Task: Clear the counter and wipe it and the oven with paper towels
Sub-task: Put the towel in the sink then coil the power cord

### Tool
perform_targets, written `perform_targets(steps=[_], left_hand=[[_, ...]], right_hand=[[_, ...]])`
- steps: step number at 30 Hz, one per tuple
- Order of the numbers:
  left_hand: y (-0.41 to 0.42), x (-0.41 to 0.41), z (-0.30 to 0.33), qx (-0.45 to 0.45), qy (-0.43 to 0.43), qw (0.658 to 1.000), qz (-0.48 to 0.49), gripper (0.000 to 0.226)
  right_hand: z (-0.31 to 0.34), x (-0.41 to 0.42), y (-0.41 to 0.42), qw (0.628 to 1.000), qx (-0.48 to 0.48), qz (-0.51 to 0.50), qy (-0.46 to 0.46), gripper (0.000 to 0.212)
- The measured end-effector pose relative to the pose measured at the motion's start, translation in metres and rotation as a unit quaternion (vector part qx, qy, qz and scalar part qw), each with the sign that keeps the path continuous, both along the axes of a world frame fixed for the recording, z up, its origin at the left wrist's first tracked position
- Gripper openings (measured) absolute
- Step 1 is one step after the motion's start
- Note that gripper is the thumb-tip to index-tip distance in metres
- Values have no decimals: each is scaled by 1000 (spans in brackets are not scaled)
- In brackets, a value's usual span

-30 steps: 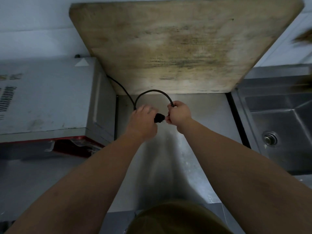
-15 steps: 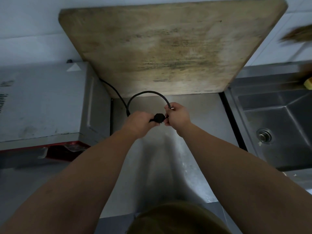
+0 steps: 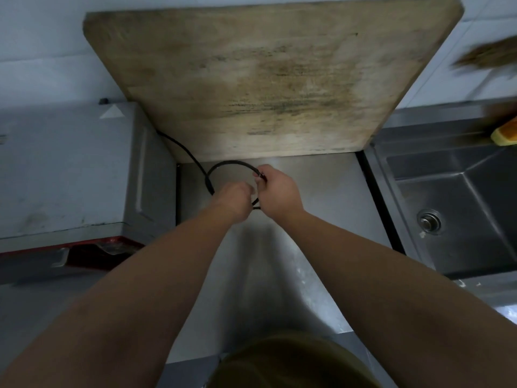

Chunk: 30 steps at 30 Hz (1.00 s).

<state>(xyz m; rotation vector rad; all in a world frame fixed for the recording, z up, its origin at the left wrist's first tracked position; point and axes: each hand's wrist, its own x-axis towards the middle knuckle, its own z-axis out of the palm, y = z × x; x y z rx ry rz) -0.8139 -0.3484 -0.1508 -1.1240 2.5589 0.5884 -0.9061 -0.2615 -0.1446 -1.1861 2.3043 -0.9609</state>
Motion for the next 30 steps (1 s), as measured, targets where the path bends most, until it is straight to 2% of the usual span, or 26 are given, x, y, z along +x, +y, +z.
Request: perform_targets(steps=[2, 4, 6, 11, 14, 16, 17, 19, 22, 25, 30], left_hand=[[-8, 1, 11, -5, 17, 1000, 0, 42], [-13, 6, 22, -40, 52, 998, 25, 32], [-18, 15, 30, -68, 80, 992, 72, 24], [-24, 40, 24, -63, 119, 970, 203, 24], [-33, 45, 19, -48, 146, 955, 253, 53], [-37, 45, 18, -65, 145, 958, 238, 71], [-39, 43, 17, -73, 145, 959, 230, 72], [-43, 40, 13, -88, 141, 962, 216, 61], [-46, 39, 11, -136, 142, 966, 166, 32], [-40, 41, 23, -149, 139, 970, 133, 30], [-41, 43, 51, -229, 114, 966, 30, 31]], right_hand=[[0, -9, 1, 999, 3, -29, -20, 17], [0, -18, 1, 998, 13, -50, -31, 14], [0, -24, 1, 997, 19, -70, -38, 15], [6, -26, -2, 996, -14, -73, -54, 15], [8, -22, 0, 998, -43, -20, -51, 13], [9, -17, 3, 997, -63, 23, -26, 11], [9, -14, 4, 996, -75, 43, -8, 11], [9, -11, 8, 993, -90, 71, 19, 13], [9, -13, 12, 993, -89, 74, 27, 14], [14, -20, 11, 994, -68, 65, 57, 13], [28, -33, -3, 992, -30, 36, 120, 16]])
